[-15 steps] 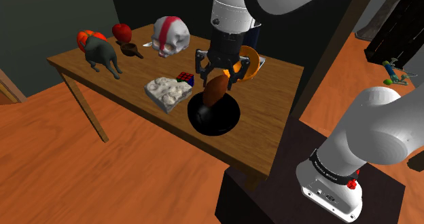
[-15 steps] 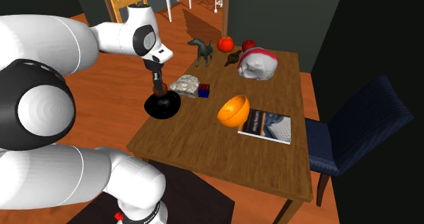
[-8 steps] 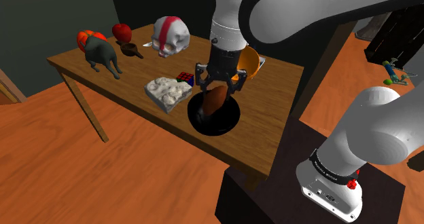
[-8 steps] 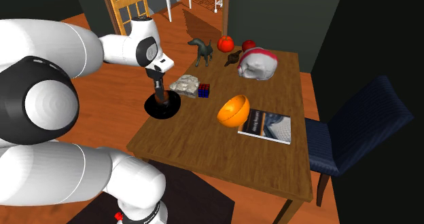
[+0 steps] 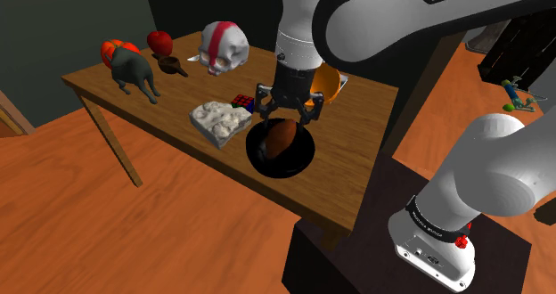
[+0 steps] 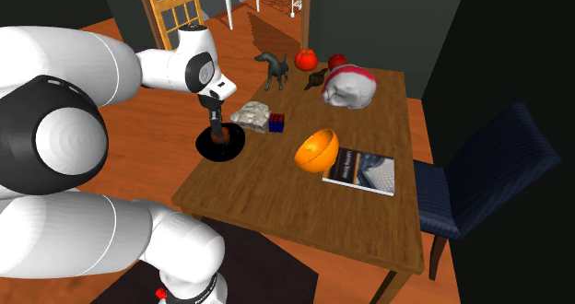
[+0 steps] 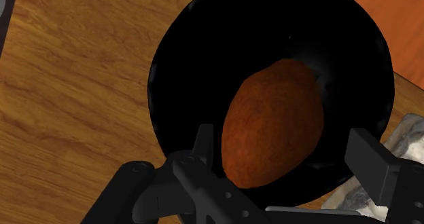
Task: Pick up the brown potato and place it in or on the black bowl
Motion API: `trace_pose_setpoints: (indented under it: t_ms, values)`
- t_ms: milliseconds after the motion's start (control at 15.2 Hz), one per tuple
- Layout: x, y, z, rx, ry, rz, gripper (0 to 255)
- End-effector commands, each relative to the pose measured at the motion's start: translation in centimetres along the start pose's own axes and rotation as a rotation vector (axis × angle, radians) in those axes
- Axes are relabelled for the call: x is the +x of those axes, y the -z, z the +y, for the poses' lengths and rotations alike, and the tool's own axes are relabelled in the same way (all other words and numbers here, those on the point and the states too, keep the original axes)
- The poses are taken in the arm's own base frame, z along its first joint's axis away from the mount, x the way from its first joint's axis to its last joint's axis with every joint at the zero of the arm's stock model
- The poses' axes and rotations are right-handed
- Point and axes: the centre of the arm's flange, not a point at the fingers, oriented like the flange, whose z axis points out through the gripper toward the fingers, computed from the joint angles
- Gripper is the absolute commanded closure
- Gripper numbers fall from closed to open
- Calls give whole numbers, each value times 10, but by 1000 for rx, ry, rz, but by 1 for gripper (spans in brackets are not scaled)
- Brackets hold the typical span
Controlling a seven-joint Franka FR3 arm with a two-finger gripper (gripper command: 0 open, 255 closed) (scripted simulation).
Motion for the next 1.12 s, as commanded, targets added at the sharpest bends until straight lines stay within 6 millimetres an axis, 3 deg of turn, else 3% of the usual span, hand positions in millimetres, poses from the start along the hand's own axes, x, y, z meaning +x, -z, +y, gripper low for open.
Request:
trace_pose_setpoints:
  t_ms: [0,264,528,1056]
  values:
    - [0,0,0,0,0,0,0]
    - [0,0,0,0,0,0,0]
    - [0,50,0,0,0,0,0]
    - [0,50,0,0,0,0,0]
